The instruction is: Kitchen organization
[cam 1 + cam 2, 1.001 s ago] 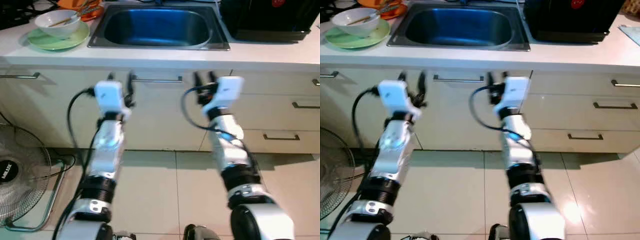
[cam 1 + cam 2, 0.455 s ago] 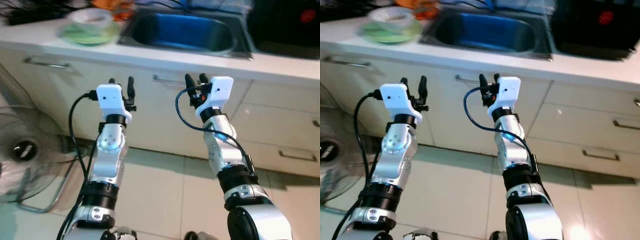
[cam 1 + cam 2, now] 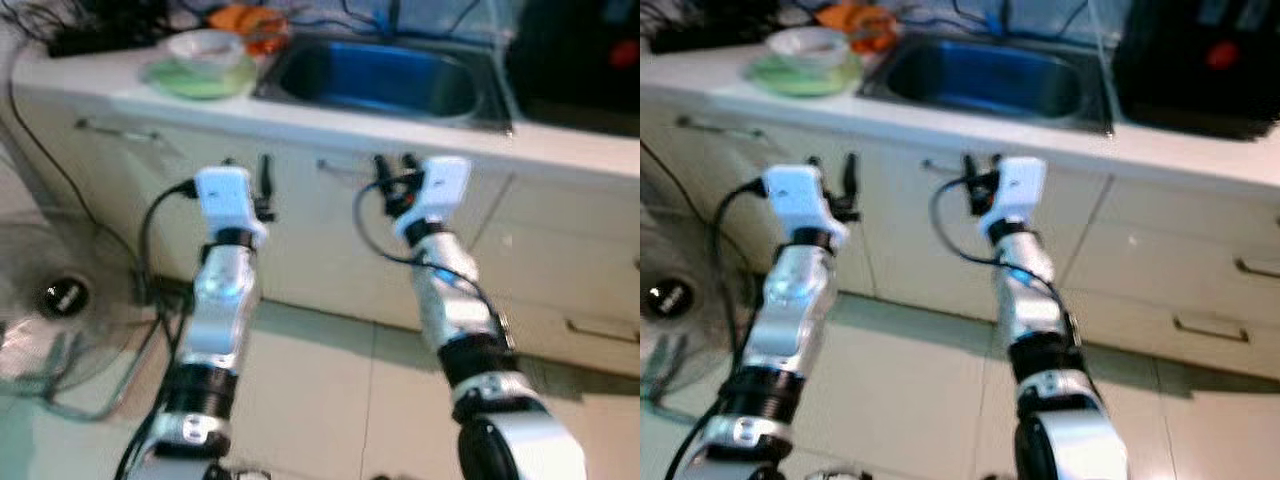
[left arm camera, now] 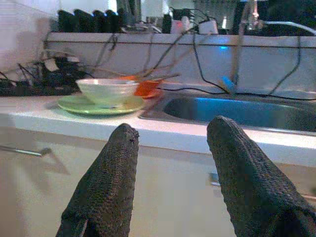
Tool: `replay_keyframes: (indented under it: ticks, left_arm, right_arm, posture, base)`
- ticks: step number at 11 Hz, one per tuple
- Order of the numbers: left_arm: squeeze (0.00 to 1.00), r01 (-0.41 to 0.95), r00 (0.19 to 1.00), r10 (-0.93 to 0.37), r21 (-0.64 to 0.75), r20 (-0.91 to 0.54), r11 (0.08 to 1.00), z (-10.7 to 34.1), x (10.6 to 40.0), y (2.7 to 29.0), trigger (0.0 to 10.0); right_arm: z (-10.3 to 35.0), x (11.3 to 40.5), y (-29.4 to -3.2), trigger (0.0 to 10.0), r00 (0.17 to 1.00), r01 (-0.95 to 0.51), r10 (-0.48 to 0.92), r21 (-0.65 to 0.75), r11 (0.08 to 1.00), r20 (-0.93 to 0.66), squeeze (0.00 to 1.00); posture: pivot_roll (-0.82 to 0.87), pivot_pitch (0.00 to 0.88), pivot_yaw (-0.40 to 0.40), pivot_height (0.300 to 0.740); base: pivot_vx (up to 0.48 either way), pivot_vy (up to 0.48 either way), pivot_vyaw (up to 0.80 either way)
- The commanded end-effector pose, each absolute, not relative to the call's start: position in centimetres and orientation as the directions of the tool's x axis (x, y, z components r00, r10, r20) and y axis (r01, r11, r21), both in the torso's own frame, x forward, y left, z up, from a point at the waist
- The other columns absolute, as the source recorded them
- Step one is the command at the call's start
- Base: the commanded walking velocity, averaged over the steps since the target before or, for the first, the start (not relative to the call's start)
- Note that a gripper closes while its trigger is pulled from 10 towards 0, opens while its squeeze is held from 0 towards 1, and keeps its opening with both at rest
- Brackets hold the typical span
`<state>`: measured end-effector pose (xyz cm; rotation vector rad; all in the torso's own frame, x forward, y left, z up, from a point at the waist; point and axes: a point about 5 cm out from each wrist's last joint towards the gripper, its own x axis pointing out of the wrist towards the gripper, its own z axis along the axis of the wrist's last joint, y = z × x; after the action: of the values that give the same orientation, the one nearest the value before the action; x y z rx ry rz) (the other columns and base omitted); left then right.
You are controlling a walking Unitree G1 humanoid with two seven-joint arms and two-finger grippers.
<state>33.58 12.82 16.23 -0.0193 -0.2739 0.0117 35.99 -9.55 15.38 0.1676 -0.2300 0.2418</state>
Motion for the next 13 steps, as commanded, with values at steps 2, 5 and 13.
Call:
replay_keyframes:
  ticks: [2,5,13]
  left_arm:
    - [0.00,-0.016,0.963,0.019,-0.015,0.270,1.000,16.5,33.5,12.6,10.0]
    - [0.00,-0.017,0.961,0.019,-0.009,0.275,1.000,16.8,33.6,12.5,10.0]
    - [0.00,-0.020,0.960,0.023,-0.012,0.279,1.000,17.1,33.7,12.5,10.0]
  right_arm:
    - [15.7,36.1,-9.8,10.0,0.944,-0.252,0.214,0.132,0.959,0.250,0.00]
    - [16.0,36.0,-9.4,10.0,0.935,-0.271,0.236,0.106,0.957,0.265,0.00]
    - [16.3,36.0,-9.0,10.0,0.927,-0.298,0.259,0.116,0.947,0.270,0.00]
  posture:
    - [0.04,0.002,0.001,0.740]
    - [0.04,0.022,-0.002,0.740]
    - [0.04,0.028,-0.007,0.740]
  base:
    - [0.281,0.000,0.00]
    - [0.302,0.000,0.24]
    - [0.319,0.000,0.00]
